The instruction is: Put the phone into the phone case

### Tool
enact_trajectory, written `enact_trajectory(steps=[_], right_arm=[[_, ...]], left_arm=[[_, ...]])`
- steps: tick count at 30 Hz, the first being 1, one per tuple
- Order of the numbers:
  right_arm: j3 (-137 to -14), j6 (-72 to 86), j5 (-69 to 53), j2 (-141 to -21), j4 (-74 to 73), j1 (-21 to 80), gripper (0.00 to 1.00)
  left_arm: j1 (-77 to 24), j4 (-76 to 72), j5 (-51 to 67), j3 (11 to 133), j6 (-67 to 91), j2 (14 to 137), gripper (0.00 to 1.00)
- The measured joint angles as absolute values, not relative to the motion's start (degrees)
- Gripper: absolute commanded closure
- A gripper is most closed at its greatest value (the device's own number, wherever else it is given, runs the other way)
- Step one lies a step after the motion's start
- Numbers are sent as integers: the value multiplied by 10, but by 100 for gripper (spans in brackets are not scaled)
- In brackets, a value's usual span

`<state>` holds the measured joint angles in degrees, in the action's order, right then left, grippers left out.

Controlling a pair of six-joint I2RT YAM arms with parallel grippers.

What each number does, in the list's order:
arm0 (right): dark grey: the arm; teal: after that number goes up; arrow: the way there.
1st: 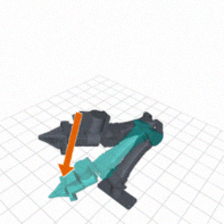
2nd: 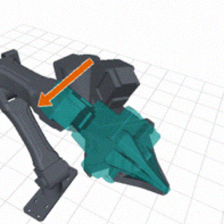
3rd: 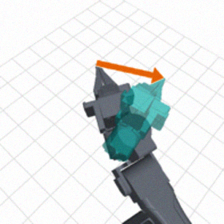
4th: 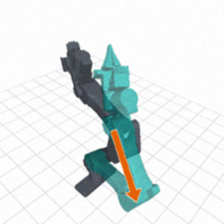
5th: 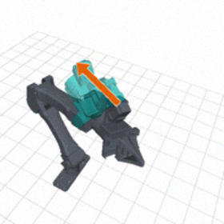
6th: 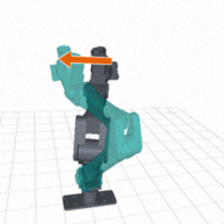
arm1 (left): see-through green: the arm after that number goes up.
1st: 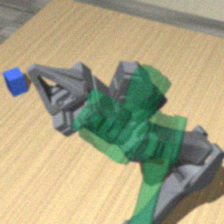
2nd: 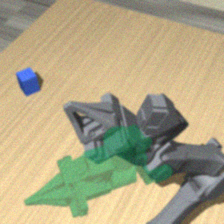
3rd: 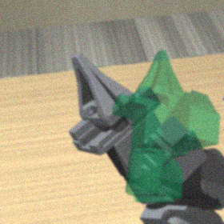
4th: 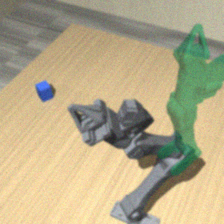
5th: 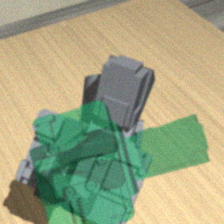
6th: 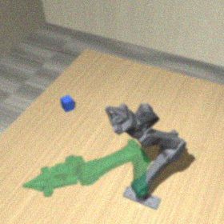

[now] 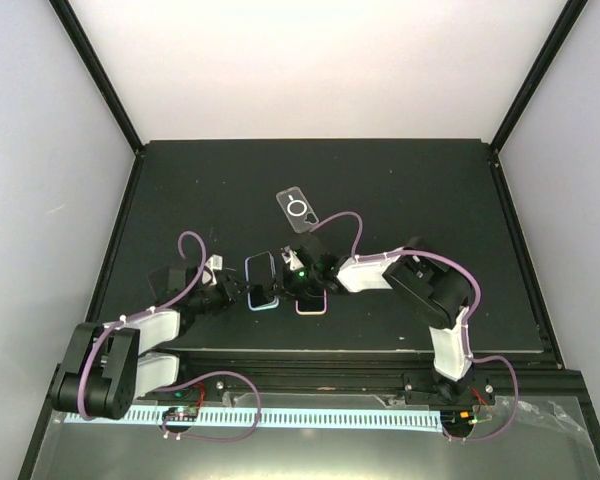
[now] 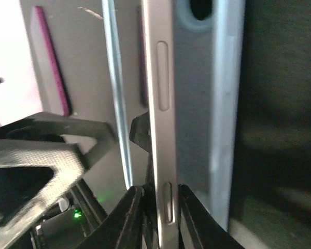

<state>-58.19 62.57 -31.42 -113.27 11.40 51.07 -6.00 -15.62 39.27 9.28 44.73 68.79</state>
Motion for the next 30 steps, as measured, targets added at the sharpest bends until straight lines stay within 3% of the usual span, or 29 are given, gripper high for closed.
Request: enact_trajectory(steps=[14,19,24,30], right_arm=[[-611,547,-236,-1088,-54,511,65],[-643,514,-207,-1083,-114,511,56],[-685,484,-183,-1083,-159,511,57],[-726,461,-174,-1101,-175,511,66]], left_arm=[[-65,-74,357,122,399,634,66],[-65,-64,350,132,386,635,65],[-65,-67,352,139,379,659,64],[-65,-76,356,141,369,695,65]])
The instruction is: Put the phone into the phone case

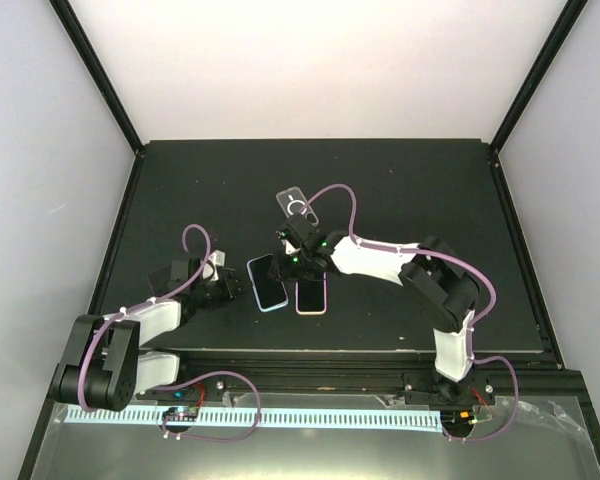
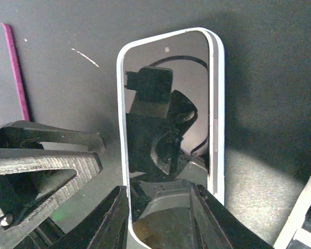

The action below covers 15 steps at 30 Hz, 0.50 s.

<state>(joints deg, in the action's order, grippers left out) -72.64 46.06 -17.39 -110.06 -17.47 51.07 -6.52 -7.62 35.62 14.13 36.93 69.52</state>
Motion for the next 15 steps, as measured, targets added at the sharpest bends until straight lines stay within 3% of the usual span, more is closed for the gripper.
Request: enact_trajectory(steps=[6,15], right_arm=[[-744,447,-162,-1122,-204,511,63],[-755,436,-153,-1141,-214,511,72]], left_arm=[[-65,-82,360,149,362,718,65],[-65,-99,362,150,359,737,67]])
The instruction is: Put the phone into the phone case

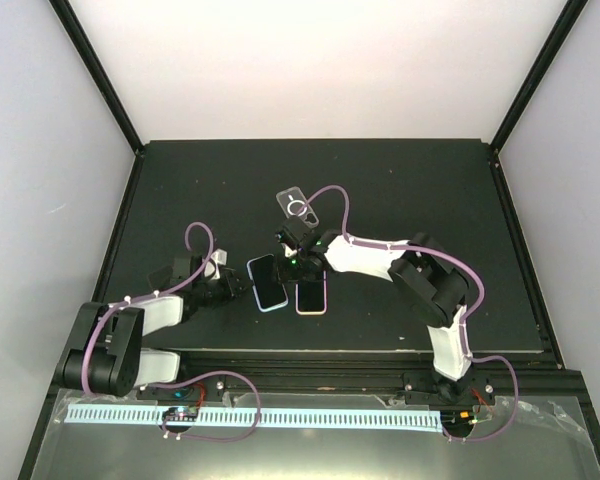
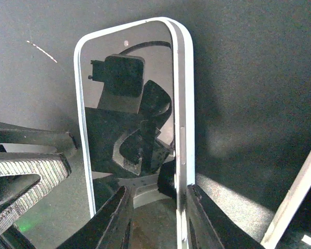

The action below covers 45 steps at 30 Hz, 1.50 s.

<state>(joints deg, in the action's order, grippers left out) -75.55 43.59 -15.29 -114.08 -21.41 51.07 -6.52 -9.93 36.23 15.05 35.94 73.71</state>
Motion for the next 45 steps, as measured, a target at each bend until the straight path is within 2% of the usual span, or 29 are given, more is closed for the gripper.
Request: enact_trajectory(steps=[5,15,30,37,45], right_arm=[[-755,435,-157,-1145,-210,510,78],[-745,437,-212,-1145,-152,510,79],[-681,457,-166,-1101,-145,491,42],[-682,466,-192,-1127,-115,491,38],[-688,485,-249,-1151,-60,491,38]], left_arm=[[-65,-108,365,153,360,755,69],[-77,-123,373,153,365,765,71],[-83,-81,355,163,359,729,71],[-83,-76,353,165,355,729,78],[-83,-79,352,164,356,750,82]])
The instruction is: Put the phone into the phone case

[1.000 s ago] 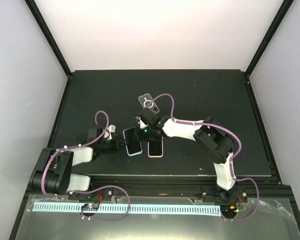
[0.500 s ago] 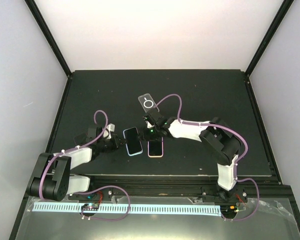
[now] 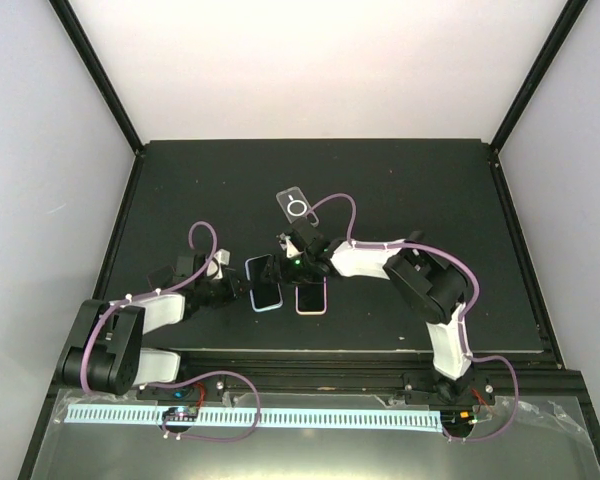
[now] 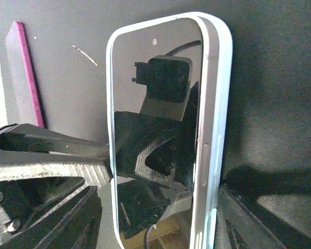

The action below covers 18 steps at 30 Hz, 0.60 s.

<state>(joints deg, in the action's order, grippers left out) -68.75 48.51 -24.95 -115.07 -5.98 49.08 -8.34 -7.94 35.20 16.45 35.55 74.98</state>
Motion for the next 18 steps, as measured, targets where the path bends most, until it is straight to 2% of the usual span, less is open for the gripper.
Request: enact_trajectory(steps=[12,18], right_arm=[[-654,572,-331,-1155,41,471,38],[-635,609,-350,-1155,90,467,40]], left_arm=[[-78,-96,343,150,373,750,82],[-76,-88,340,147,380,737,77]])
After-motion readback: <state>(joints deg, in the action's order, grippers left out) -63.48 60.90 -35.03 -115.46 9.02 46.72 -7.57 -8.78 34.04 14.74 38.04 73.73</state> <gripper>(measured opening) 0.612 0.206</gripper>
